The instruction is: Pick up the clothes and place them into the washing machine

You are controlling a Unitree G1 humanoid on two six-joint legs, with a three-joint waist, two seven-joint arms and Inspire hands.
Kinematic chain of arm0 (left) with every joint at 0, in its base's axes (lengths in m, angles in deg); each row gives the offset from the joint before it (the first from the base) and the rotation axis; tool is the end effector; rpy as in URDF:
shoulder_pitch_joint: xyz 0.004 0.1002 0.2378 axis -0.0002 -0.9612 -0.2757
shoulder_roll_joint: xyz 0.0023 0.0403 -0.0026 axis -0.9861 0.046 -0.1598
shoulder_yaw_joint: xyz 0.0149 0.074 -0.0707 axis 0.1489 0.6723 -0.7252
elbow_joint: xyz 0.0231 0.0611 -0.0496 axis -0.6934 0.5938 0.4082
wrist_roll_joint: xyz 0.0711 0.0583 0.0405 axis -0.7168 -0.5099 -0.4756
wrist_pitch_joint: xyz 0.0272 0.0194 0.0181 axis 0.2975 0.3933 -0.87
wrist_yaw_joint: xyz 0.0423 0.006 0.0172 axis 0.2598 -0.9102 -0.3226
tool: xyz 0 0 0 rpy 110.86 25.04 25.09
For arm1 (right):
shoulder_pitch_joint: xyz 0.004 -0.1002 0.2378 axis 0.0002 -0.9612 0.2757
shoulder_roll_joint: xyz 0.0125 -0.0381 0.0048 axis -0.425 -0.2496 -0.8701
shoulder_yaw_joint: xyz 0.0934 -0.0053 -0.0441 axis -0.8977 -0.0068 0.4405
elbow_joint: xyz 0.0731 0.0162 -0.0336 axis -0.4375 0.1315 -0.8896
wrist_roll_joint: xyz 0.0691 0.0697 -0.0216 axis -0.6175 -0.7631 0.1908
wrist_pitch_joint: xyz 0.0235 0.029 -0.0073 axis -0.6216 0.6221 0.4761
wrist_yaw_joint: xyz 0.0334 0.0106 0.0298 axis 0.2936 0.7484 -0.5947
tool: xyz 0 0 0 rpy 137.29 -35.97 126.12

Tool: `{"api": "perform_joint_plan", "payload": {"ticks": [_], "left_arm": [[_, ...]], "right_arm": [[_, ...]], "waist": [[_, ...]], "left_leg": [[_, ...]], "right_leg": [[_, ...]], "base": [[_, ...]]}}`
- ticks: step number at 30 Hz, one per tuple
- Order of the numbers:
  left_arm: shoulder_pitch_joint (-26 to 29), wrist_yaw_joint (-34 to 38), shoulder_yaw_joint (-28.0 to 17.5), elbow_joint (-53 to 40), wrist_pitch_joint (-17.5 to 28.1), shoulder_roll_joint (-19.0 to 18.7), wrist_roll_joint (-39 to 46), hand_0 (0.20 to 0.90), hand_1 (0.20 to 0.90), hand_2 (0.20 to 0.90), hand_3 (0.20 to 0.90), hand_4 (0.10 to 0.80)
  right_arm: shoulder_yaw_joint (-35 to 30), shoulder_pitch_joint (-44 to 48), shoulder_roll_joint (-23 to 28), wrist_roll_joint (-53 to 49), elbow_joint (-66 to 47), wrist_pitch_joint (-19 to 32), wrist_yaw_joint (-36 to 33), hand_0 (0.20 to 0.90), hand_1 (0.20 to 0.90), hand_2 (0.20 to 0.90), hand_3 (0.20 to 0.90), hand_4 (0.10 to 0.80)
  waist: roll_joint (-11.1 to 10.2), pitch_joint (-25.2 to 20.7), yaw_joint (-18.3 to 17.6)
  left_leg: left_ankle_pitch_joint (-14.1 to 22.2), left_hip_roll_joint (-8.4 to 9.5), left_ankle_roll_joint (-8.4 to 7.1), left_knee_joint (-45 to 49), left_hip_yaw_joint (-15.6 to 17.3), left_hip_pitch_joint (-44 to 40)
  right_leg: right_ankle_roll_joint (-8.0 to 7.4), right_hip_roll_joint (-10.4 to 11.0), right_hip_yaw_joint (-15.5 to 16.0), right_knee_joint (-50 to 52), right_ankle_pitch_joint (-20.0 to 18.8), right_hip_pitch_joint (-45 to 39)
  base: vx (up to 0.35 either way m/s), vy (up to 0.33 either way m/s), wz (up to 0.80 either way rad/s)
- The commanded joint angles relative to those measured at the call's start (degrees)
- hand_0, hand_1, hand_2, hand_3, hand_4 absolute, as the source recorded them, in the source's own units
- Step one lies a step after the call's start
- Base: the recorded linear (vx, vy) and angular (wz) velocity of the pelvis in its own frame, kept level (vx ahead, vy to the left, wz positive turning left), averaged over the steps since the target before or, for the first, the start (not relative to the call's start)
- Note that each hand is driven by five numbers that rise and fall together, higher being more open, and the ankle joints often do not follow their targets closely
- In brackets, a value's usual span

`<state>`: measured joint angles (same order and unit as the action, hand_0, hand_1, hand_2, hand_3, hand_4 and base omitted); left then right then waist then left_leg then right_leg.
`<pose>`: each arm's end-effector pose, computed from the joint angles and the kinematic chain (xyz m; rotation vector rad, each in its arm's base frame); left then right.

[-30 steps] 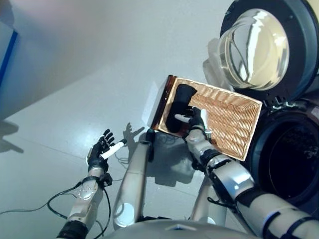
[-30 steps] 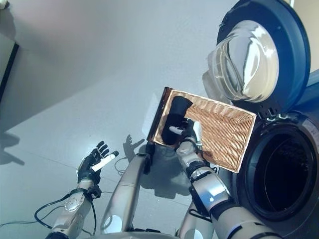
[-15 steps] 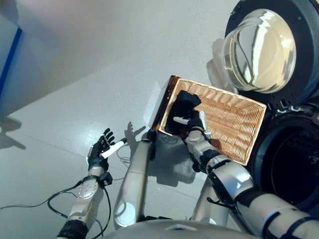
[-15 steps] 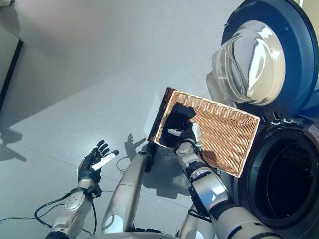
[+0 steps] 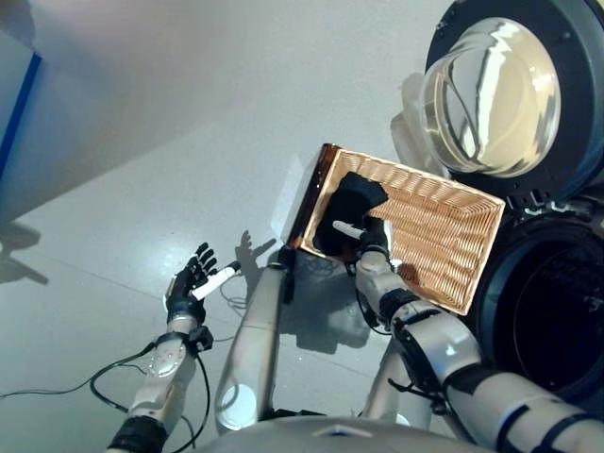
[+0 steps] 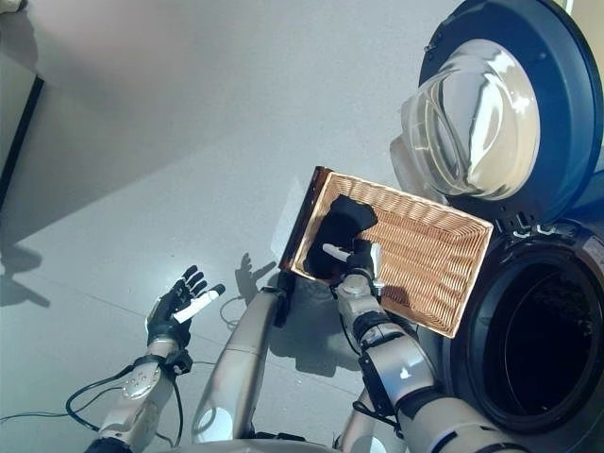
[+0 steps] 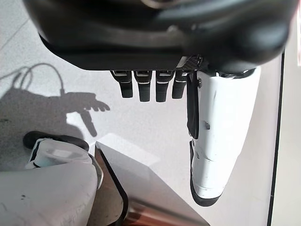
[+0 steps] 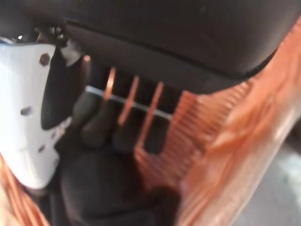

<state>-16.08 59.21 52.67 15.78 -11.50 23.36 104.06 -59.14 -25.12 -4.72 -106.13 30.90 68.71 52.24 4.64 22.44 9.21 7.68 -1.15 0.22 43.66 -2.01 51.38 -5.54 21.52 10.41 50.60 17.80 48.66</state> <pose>0.1550 0.2041 -0.0299 -0.1786 0.3128 0.2041 0.2922 -0.1284 0.0026 -0.0341 0.4363 -0.3842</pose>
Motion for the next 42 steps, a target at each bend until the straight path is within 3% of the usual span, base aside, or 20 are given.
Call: {"api": "perform_joint_plan", "payload": {"ticks": [1,8,16,22,26,28,30,31,34,35,36,39,42], "left_arm": [[-0.86,1.08,-1.26,-4.04,3.65,-2.33,-0.87,0.9,0.9,0.9,0.9,0.8],[-1.18,0.28,-3.38,-3.24,4.14,-0.06,0.79,0.9,0.9,0.9,0.9,0.8],[-1.52,-2.13,-4.92,-2.33,4.02,1.75,3.0,0.9,0.9,0.9,0.9,0.8],[-1.28,-3.66,-4.39,-2.38,4.21,2.17,4.06,0.9,0.9,0.9,0.9,0.8],[-1.59,-4.31,-4.09,-2.6,4.33,2.09,4.08,0.9,0.9,0.9,0.9,0.8],[-1.62,-4.31,-3.97,-2.54,4.39,1.92,3.85,0.9,0.9,0.9,0.9,0.8],[-1.52,-4.0,-4.19,-2.31,4.57,1.83,3.13,0.9,0.9,0.9,0.9,0.8],[-1.54,-3.8,-4.44,-2.36,4.56,1.76,2.75,0.9,0.9,0.9,0.9,0.8],[-1.59,-2.78,-5.03,-2.7,4.73,1.69,1.21,0.9,0.9,0.9,0.9,0.8],[-1.88,-1.94,-5.6,-2.99,5.1,1.82,0.03,0.9,0.9,0.9,0.9,0.8],[-1.92,-1.92,-5.65,-3.02,5.09,1.85,-0.01,0.9,0.9,0.9,0.9,0.8],[-1.97,-0.29,-6.99,-3.43,6.07,2.12,-2.52,0.9,0.9,0.9,0.9,0.8],[-1.67,0.3,-8.1,-3.57,7.11,1.45,-3.73,0.9,0.9,0.9,0.9,0.8]], "right_arm": [[-2.67,-3.07,2.65,-6.01,-7.42,7.47,0.58,0.2,0.2,0.2,0.2,0.3],[-8.79,-14.55,3.87,-24.52,-20.34,14.84,10.1,0.2,0.2,0.2,0.2,0.3],[-18.28,-20.26,3.27,-42.31,-22.01,18.69,19.05,0.2,0.2,0.2,0.2,0.3],[-22.43,-21.7,3.1,-50.39,-23.08,19.89,23.82,0.2,0.2,0.2,0.2,0.3],[-21.96,-23.26,4.21,-47.95,-23.67,19.87,23.46,0.2,0.2,0.2,0.2,0.3],[-20.3,-24.24,6.06,-42.22,-23.3,19.43,20.76,0.2,0.2,0.2,0.2,0.3],[-17.64,-24.53,7.92,-32.82,-23.03,17.9,16.46,0.845,0.845,0.845,0.845,0.761],[-15.97,-24.62,8.75,-27.61,-23.31,16.81,14.54,0.9,0.9,0.9,0.9,0.8],[-11.42,-23.2,10.62,-13.51,-24.25,14.07,8.38,0.9,0.9,0.9,0.9,0.8],[-7.85,-22.68,11.93,-0.68,-27.88,11.74,3.56,0.9,0.9,0.9,0.9,0.8],[-7.8,-22.75,11.83,-0.41,-28.11,11.57,3.31,0.9,0.9,0.9,0.9,0.8],[-1.85,-22.02,16.0,23.12,-32.73,5.24,-4.37,0.9,0.9,0.9,0.9,0.8],[3.37,-19.09,19.69,38.6,-31.49,-0.32,-5.65,0.9,0.9,0.9,0.9,0.8]], "waist": [[0.83,-2.39,-0.88],[-0.43,-2.46,-3.82],[-0.67,-2.76,-5.82],[-0.59,-3.2,-6.83],[-0.79,-3.47,-7.27],[-1.01,-3.61,-7.62],[-1.24,-3.76,-7.84],[-1.35,-3.83,-7.85],[-1.45,-4.02,-7.46],[-1.45,-4.12,-7.1],[-1.45,-4.13,-7.16],[-1.18,-4.25,-6.66],[-1.09,-4.48,-5.63]], "left_leg": [[3.05,0.04,-0.57,0.25,2.09,-1.25],[3.55,-0.72,-0.95,0.18,2.15,-2.14],[4.46,-1.38,-1.06,0.49,2.57,-2.78],[4.82,-1.53,-1.06,0.15,3.06,-3.61],[4.79,-1.62,-1.12,-0.06,3.08,-3.71],[4.69,-1.67,-1.19,-0.19,3.11,-3.65],[4.56,-1.79,-1.25,-0.35,3.15,-3.56],[4.49,-1.85,-1.26,-0.3,3.12,-3.39],[4.22,-2.03,-1.27,-0.59,3.08,-3.12],[3.96,-2.04,-1.22,-0.95,3.03,-2.92],[3.97,-2.03,-1.22,-0.94,3.02,-2.91],[4.04,-1.92,-1.11,-0.88,2.94,-2.69],[4.0,-1.59,-1.02,-0.96,2.76,-2.44]], "right_leg": [[-1.38,-2.62,-4.79,-4.24,-9.28,-0.73],[-1.28,-2.9,-5.04,-4.38,-8.78,-1.3],[-1.06,-3.24,-5.74,-3.98,-7.95,-1.08],[-1.28,-3.55,-6.35,-4.37,-8.0,-1.39],[-1.29,-3.58,-6.43,-4.65,-8.15,-1.51],[-1.22,-3.67,-6.5,-4.79,-8.31,-1.39],[-1.11,-3.74,-6.38,-5.12,-8.53,-1.4],[-1.05,-3.78,-6.32,-5.18,-8.66,-1.26],[-1.06,-3.71,-6.06,-5.41,-8.97,-1.07],[-1.06,-3.75,-6.07,-5.52,-9.11,-0.9],[-1.06,-3.74,-6.06,-5.51,-9.1,-0.89],[-1.26,-3.51,-5.9,-5.39,-9.06,-0.81],[-1.59,-3.13,-5.44,-5.31,-9.06,-0.89]], "base": [[0.0,0.0,0.0],[0.021,-0.016,-0.04],[0.026,-0.011,-0.09],[0.025,0.0,-0.09],[0.004,0.0,-0.02],[0.0,0.0,0.0],[0.0,0.0,0.0],[0.0,0.0,0.0],[-0.016,-0.008,-0.03],[-0.02,-0.012,-0.05],[0.0,0.0,0.0],[0.0,0.0,0.0],[-0.002,-0.01,0.02]]}}
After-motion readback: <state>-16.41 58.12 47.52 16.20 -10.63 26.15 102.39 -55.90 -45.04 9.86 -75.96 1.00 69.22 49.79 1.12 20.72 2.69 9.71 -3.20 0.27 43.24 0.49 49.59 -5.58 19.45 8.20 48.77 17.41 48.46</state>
